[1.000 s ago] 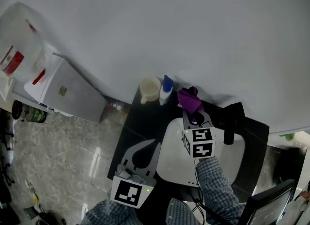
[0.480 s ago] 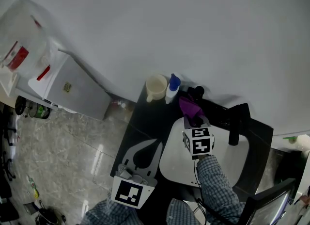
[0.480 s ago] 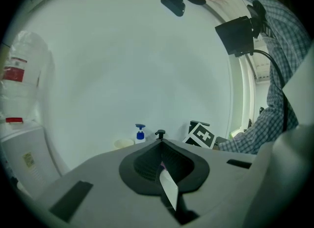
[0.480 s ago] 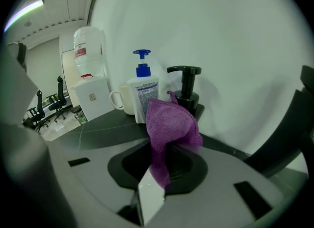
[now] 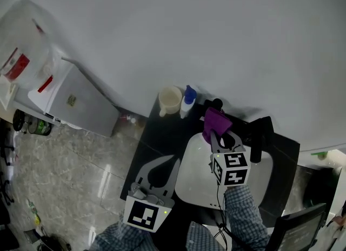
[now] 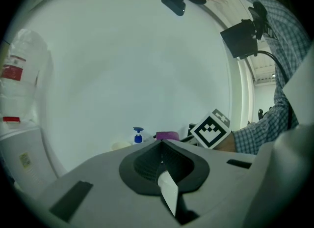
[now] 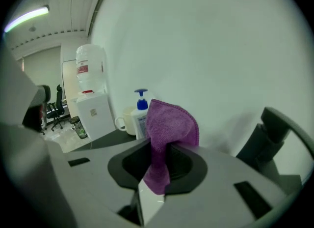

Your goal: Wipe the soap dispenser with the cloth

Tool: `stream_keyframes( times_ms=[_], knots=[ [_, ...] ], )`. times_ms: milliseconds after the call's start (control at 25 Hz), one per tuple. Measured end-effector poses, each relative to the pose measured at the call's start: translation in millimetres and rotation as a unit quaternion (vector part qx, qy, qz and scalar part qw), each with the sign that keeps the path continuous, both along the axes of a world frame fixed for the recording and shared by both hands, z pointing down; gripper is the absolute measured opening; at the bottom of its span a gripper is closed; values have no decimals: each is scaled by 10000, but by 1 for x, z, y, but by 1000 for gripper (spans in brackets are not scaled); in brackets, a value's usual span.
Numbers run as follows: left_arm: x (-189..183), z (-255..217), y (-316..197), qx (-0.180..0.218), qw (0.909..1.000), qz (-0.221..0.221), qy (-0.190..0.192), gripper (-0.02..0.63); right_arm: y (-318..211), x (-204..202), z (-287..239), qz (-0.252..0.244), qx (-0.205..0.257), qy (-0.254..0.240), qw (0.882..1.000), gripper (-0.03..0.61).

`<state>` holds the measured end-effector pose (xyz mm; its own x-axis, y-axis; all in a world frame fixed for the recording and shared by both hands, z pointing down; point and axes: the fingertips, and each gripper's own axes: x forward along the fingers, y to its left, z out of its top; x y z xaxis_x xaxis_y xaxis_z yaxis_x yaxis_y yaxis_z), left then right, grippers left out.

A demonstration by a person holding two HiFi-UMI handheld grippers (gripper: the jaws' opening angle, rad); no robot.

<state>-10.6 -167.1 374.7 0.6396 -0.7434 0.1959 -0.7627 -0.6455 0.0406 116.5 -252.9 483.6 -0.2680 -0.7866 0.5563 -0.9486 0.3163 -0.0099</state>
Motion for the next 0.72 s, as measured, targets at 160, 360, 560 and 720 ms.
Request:
stream_keyframes(
  times_ms=[160, 360, 560, 720],
  knots=[
    [1, -1, 0, 34, 10000, 32, -1, 2, -11, 9, -38, 161, 408, -116, 9990, 75],
    [-1, -1, -1, -8, 9999, -56, 104, 2, -38, 20, -56, 417, 627, -92, 9971, 75],
    [-7, 0, -2, -34, 9998, -143, 119, 2, -56, 6, -47, 340, 518, -140, 9980, 75],
    [-10, 1, -3, -73, 9998, -168, 116, 2, -59, -10, -42, 218, 467, -137, 9986, 75]
  ],
)
